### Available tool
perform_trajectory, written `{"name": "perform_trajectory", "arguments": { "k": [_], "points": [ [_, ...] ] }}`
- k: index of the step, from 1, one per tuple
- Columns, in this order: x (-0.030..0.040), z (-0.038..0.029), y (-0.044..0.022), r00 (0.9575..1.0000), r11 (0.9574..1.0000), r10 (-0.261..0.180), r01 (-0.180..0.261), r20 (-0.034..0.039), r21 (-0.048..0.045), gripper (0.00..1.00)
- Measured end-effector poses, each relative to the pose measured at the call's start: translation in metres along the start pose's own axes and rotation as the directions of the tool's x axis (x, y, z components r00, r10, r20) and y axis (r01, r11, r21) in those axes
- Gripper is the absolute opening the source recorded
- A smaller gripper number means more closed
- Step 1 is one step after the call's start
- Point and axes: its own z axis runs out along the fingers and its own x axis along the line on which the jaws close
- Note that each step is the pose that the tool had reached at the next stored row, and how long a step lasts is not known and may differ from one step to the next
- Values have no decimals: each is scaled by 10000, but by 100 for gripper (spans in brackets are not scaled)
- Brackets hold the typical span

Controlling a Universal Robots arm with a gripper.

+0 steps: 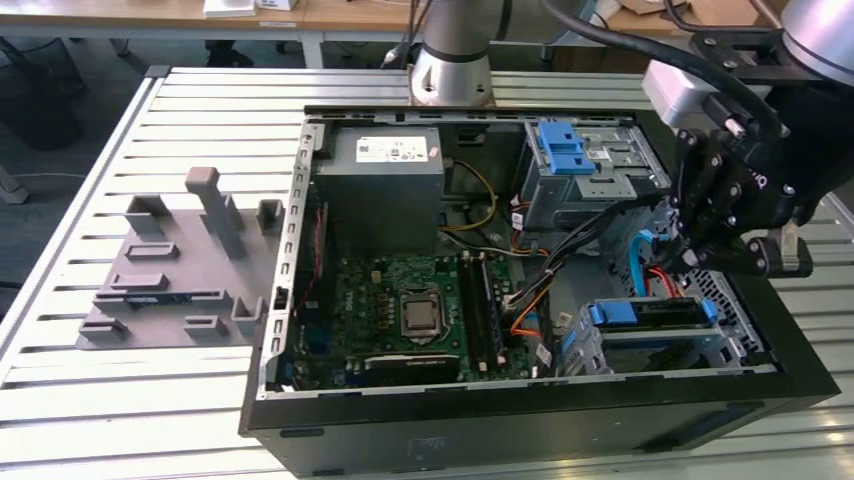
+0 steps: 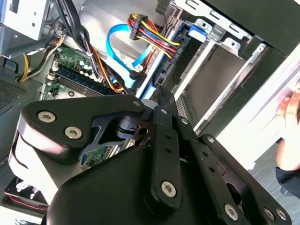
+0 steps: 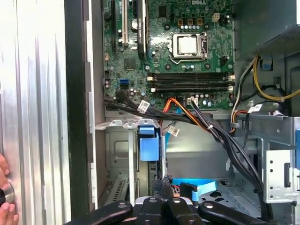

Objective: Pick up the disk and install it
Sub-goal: 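Insert the second disk wire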

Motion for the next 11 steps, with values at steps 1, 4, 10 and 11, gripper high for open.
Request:
{"name": "perform_trajectory", "arguments": {
  "k": [1, 4, 10, 11],
  "points": [
    [-25, 1, 3, 10000, 10000, 0, 0, -1, 2, 11],
    [-106, 1, 13, 10000, 10000, 0, 0, -6, 5, 11],
    [-156, -27, 65, 10000, 10000, 0, 0, -6, 6, 11],
    [-170, -31, 69, 10000, 10000, 0, 0, -9, 7, 11]
  ]
}}
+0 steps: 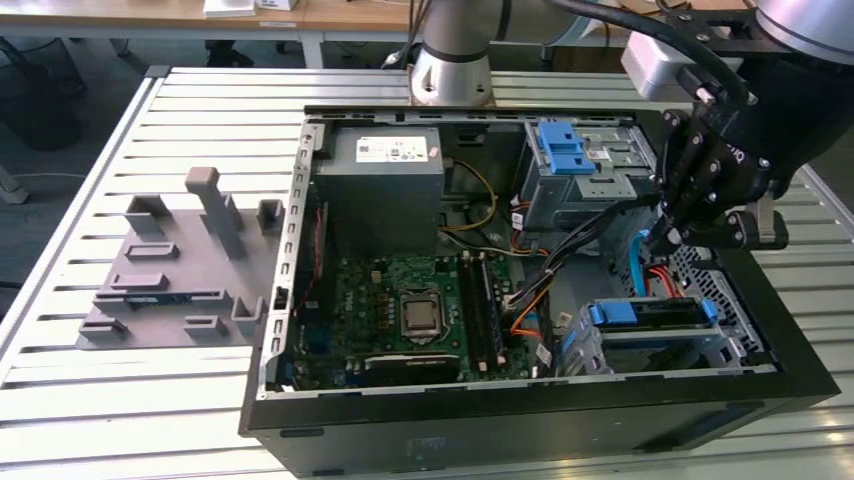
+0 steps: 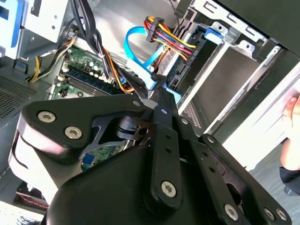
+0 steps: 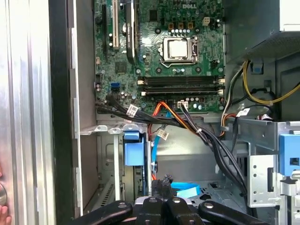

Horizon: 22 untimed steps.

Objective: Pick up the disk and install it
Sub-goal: 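Insert the second disk wire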

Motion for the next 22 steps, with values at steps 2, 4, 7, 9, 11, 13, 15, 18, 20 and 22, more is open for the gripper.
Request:
{"name": "perform_trajectory", "arguments": {
  "k": [2, 4, 7, 9, 11, 13, 15, 18, 20, 22],
  "points": [
    [-32, -9, 5, 10000, 10000, -1, 1, -4, 0, 11],
    [-63, -21, 9, 10000, 10000, -1, 1, -14, 0, 11],
    [-101, -38, 11, 10000, 10000, -1, 1, -51, 3, 11],
    [-111, -40, 12, 10000, 10000, -1, 1, -67, 3, 11],
    [-116, -40, 13, 9999, 10000, -1, 2, -118, 6, 11],
    [-123, -39, 13, 9998, 10000, -2, 2, -197, 9, 11],
    [-127, -35, 13, 9998, 10000, -3, 3, -221, 11, 11],
    [-133, -29, 13, 9998, 10000, -2, 3, -223, 11, 17],
    [-135, -23, 14, 9998, 10000, -3, 3, -221, 11, 24],
    [-138, -18, 14, 9998, 10000, -3, 3, -222, 11, 24]
  ]
}}
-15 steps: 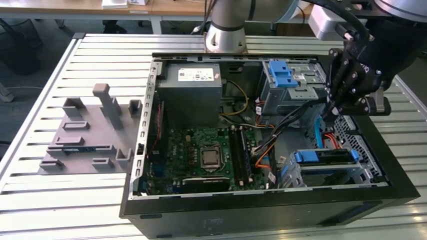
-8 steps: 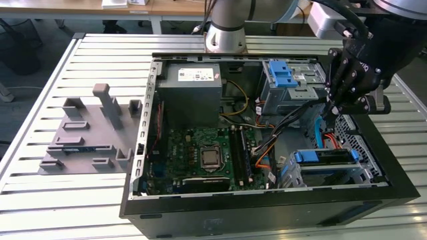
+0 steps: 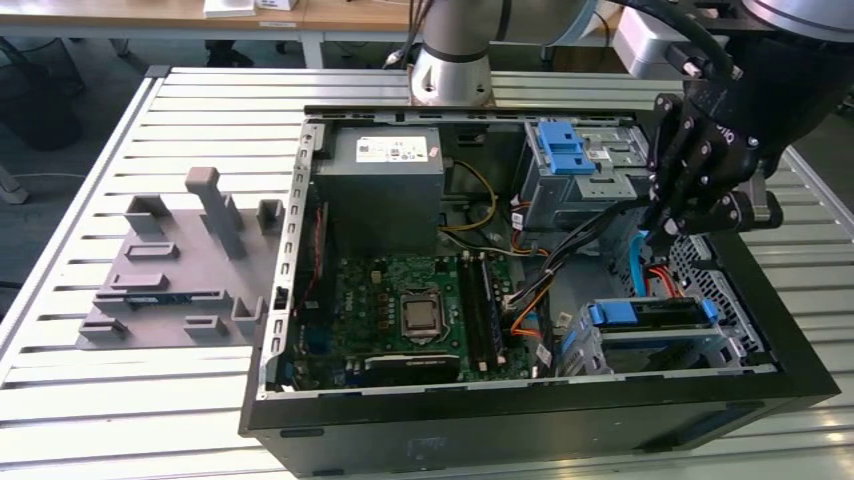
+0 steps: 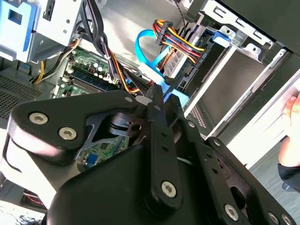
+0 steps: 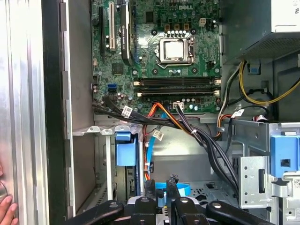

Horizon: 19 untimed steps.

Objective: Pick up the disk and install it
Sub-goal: 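Insert the second disk wire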

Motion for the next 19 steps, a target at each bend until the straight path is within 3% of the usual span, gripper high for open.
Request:
{"name": "perform_trajectory", "arguments": {
  "k": [6, 12, 14, 19],
  "points": [
    [-14, 28, -2, 10000, 10000, 0, 0, -1, 0, 24],
    [-22, 69, -4, 10000, 10000, -1, 2, -57, 37, 24],
    [-21, 88, -3, 9999, 10000, 0, 1, -122, 73, 24],
    [-23, 129, -3, 9993, 9999, 0, 6, -375, 171, 24]
  ]
}}
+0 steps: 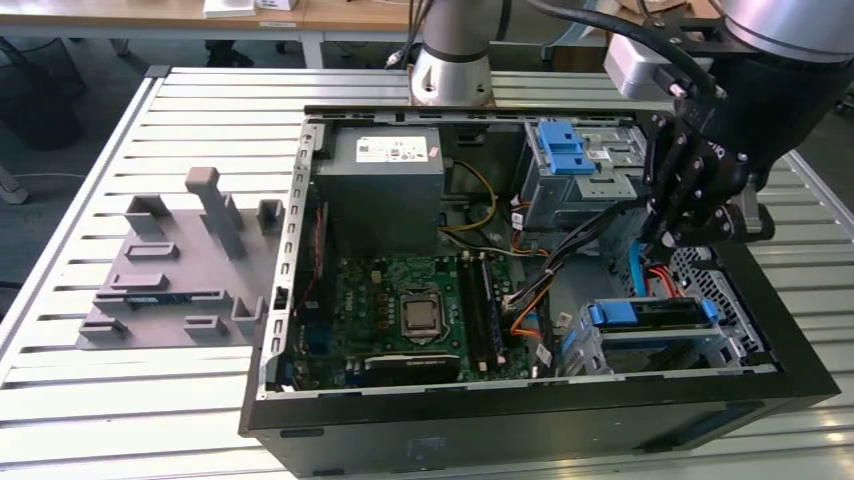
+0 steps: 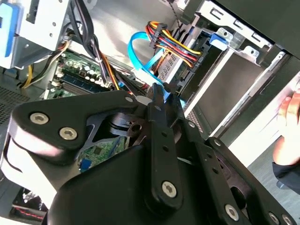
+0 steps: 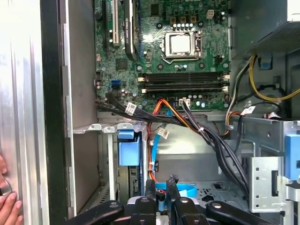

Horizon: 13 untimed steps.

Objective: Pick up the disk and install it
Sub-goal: 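Insert the second disk wire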

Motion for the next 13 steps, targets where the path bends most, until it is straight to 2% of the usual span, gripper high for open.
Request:
{"name": "perform_trajectory", "arguments": {
  "k": [3, 4, 7, 9, 13],
  "points": [
    [-2, 27, 1, 10000, 10000, -1, 1, -89, 33, 22],
    [-3, 33, 1, 10000, 10000, -1, 1, -92, 34, 16],
    [-2, 46, 1, 10000, 10000, 1, -1, -72, 35, 16],
    [-3, 55, 0, 10000, 10000, 4, -4, 75, 27, 16],
    [2, 71, 0, 9983, 10000, 17, -17, 578, 1, 16]
  ]
}}
